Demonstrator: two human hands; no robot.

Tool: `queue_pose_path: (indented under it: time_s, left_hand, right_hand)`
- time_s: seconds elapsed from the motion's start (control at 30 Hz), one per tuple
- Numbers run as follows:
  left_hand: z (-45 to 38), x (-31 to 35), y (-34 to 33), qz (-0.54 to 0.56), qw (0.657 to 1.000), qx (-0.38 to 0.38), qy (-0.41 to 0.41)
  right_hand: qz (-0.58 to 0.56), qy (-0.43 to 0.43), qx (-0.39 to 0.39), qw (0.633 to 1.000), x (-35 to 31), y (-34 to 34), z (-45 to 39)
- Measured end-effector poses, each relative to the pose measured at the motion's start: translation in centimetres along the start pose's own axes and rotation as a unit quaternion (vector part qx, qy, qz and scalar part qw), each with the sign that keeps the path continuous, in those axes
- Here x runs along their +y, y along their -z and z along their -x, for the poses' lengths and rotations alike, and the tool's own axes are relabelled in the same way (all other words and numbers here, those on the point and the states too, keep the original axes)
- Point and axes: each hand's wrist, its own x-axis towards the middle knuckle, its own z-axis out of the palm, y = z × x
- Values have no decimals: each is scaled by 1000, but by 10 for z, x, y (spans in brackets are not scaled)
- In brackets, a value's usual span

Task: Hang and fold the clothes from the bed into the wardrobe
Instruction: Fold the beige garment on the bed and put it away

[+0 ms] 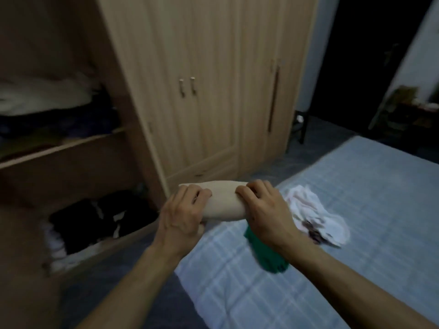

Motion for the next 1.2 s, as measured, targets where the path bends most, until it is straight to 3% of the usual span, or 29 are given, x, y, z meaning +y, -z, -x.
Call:
queue_pose_path:
  time_s: [0.27,0.53,0.9,1.2]
  left_hand:
    - [83,-100,75,-109,986,4,129]
    - [154,-197,139,-174,971,27,163]
    - [219,-323,190,-200,964,69,162]
    - [207,-414,172,-157,969,77,174]
  right_hand:
    - [-46,177,-32,983,-122,-36,-87]
    - [-55,280,-34,958,-250,-70,-148]
    - [-46,335,-48,940,-381,-101,-208]
    - [-42,344,-23,938,-415,-141,-298]
